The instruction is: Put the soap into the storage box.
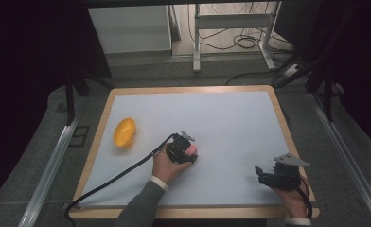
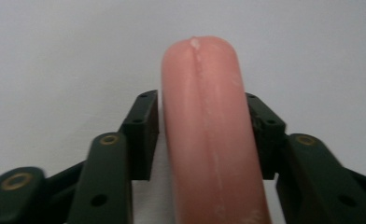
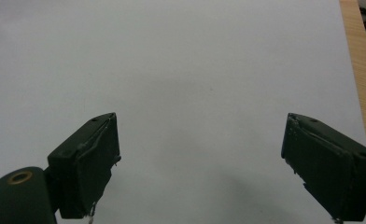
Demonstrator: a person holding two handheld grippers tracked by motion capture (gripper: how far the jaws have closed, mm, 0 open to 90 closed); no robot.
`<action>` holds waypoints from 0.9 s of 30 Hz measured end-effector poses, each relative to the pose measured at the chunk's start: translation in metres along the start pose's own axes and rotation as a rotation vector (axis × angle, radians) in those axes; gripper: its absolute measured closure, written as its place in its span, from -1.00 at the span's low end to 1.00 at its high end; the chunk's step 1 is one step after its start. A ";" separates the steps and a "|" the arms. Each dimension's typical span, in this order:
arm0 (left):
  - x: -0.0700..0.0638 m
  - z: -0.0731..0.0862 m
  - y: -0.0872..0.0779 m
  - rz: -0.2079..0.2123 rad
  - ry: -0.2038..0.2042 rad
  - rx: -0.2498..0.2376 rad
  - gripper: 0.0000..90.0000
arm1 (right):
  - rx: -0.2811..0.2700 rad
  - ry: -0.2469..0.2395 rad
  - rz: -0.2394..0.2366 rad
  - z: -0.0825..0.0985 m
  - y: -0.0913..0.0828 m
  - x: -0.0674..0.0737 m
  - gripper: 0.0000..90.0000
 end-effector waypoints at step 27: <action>0.012 -0.002 -0.022 -0.026 0.024 -0.044 0.33 | 0.005 -0.004 0.006 0.001 0.001 0.000 -0.75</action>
Point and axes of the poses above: each handheld gripper's, and its own axes: y roughly forward along the jaws, z roughly out of its underside, x roughly to its left, the point moved 8 cm from there along y, roughly forward along the jaws, and after that the axes turned 10 degrees about -z, right-handed, at the moved point
